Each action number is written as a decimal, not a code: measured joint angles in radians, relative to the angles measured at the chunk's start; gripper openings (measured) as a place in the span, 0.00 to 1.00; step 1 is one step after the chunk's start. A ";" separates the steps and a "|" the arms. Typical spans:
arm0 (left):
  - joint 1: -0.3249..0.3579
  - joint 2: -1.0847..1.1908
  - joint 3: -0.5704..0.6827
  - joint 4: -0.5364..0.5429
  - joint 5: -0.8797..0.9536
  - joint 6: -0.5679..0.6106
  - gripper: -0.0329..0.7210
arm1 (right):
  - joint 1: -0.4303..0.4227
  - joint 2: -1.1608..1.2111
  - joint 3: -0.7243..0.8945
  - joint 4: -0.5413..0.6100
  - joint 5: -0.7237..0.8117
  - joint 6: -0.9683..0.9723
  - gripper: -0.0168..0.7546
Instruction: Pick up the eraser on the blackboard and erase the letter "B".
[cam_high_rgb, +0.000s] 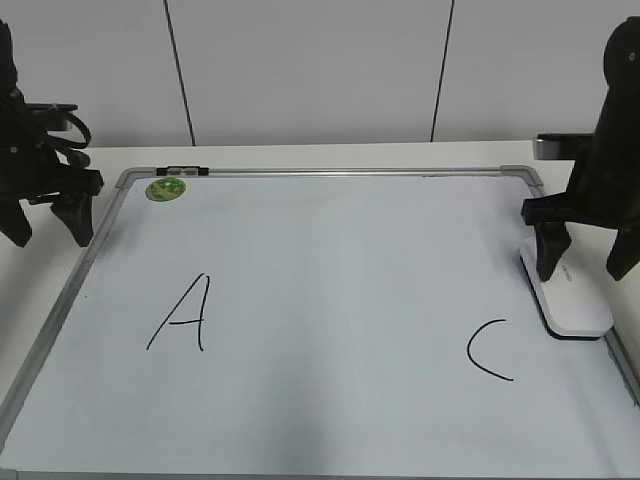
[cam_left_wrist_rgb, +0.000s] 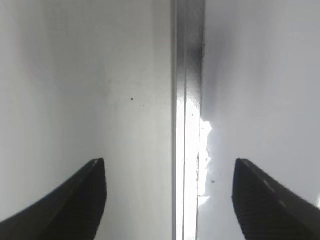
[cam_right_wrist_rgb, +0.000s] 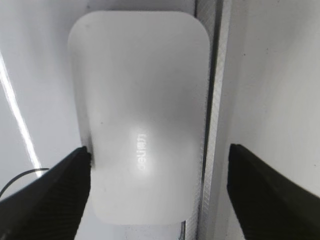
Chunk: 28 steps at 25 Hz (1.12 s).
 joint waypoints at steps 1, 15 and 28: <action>0.000 -0.006 0.000 0.000 0.017 0.000 0.83 | 0.000 -0.007 0.000 -0.009 0.003 0.000 0.84; -0.022 -0.089 0.009 0.000 0.122 0.000 0.73 | 0.013 -0.085 0.022 -0.009 0.031 0.000 0.71; -0.059 -0.505 0.500 0.071 -0.028 -0.053 0.72 | 0.092 -0.444 0.470 -0.032 -0.141 0.039 0.71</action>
